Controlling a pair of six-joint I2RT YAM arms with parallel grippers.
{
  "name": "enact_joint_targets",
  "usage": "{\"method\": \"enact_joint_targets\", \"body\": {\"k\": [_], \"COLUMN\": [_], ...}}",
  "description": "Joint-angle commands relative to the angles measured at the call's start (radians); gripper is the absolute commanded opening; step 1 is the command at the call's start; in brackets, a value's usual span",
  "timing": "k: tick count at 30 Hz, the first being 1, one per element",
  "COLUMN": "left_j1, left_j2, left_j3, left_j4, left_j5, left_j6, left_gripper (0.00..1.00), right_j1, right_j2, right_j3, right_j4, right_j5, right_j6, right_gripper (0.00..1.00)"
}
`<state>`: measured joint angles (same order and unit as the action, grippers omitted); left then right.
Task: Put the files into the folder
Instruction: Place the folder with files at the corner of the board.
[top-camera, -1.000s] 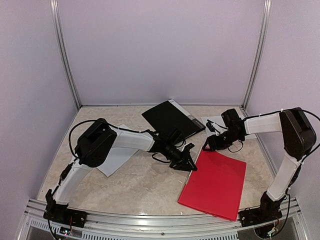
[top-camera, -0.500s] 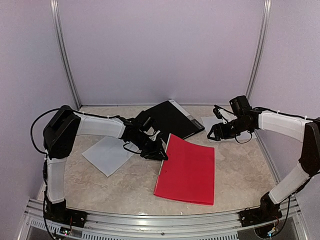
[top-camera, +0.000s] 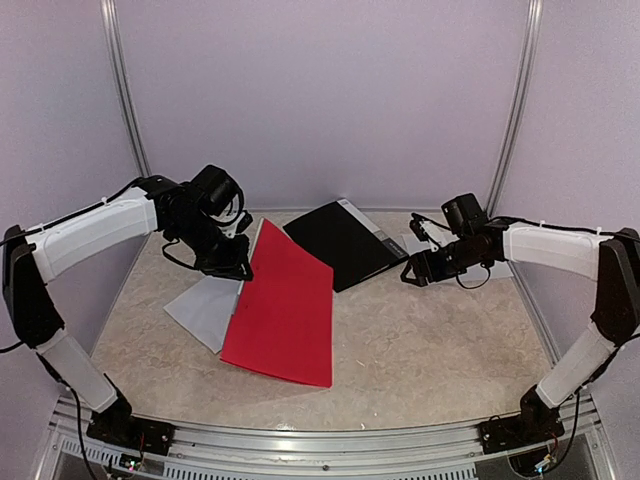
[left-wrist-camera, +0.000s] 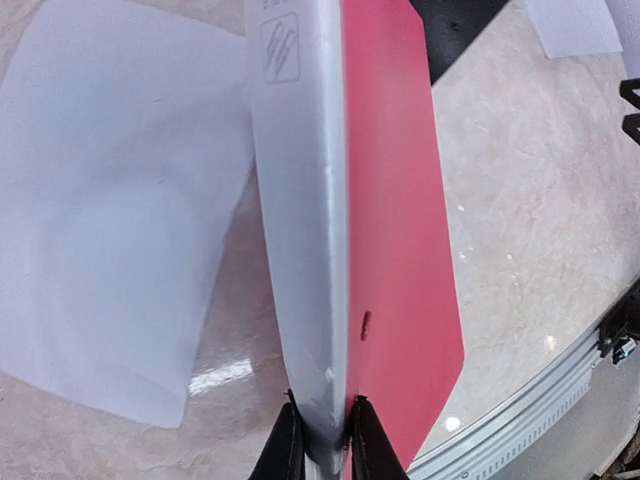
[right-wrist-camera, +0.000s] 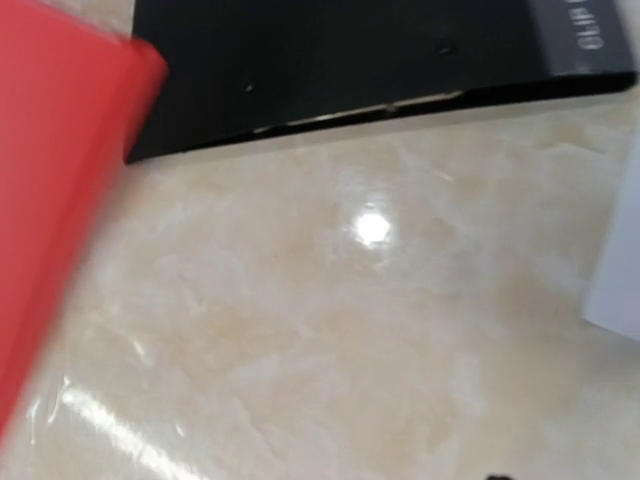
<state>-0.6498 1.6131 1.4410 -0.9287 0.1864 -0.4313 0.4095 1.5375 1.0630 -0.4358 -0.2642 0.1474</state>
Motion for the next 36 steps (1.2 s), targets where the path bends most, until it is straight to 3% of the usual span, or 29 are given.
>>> {"method": "enact_joint_targets", "body": {"k": [1,7,12,19,25,31,36], "left_j1": [0.080,0.145,0.271,0.449,0.641,0.694,0.732], "left_j2": [-0.066,-0.189,-0.343,-0.420,-0.367,-0.184,-0.013], "left_j3": [0.019,0.008,-0.002,0.016,-0.042,0.035,0.031], "left_j4": [-0.223,-0.310,-0.288,-0.333,-0.240,-0.262,-0.214], "left_j5": [-0.152,-0.126,-0.027,-0.036,0.045,-0.102,-0.162], "left_j6": [0.078,0.097,0.113,0.176,0.215,0.203,0.219], "left_gripper": [0.00,0.00,0.00,0.00,0.00,0.00,0.00], "right_j1": [0.044,0.093,0.135,0.228,0.337,0.409,0.435], "right_j2": [0.072,0.174,0.267,0.475,0.729,0.998,1.059], "right_j3": [0.046,0.122,0.198,0.465,0.832,1.179,1.208], "right_j4": [0.067,0.138,0.160,0.151,0.085,0.016,0.022], "right_j5": [0.024,0.014,0.004,0.010,0.034,0.033,0.029], "right_j6": [-0.010,-0.003,-0.002,0.003,-0.006,-0.003,0.008], "right_gripper": [0.68,0.68,0.68,0.68,0.68,0.68,0.68]}}
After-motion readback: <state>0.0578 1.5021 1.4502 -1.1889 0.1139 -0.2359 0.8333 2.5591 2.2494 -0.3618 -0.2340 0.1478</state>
